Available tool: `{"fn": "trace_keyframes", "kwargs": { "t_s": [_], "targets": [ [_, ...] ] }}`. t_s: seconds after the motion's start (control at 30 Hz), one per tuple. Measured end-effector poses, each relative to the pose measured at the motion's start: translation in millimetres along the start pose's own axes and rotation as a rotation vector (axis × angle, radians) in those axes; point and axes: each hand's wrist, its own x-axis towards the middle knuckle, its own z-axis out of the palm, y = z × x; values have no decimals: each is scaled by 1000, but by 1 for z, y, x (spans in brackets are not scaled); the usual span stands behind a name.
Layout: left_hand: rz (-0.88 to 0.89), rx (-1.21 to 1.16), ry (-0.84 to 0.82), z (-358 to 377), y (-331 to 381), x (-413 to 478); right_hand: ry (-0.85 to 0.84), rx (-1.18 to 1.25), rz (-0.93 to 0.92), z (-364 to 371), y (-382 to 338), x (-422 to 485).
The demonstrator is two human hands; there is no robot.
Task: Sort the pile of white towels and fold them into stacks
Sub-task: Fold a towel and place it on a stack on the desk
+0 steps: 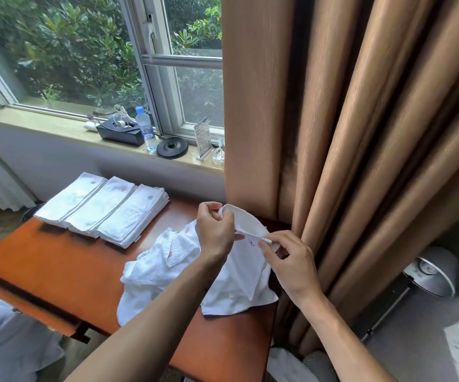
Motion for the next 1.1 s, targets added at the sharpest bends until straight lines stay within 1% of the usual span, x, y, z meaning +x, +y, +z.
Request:
{"fn": "trace_keyframes", "kwargs": {
  "t_s": [0.17,0.33,0.43,0.7,0.9,1.1],
  "targets": [
    [8,-14,6,-1,5,-7,2,22,90,-2,-1,-2],
    [-14,-43,-12,-5,9,-14,0,165,180,-3,-1,-1],
    [-36,-45,-20,-6,10,-18,-27,202,176,-7,-1,1],
    [-76,-37,-8,-14,8,-22,-77,170,183,-16,0,8],
    [-89,-20,19,-21,8,-24,-83,157,133,-21,-6,13],
    [-87,72,6,-26,13,-19,-82,120,104,-25,-13,24]
  ]
}}
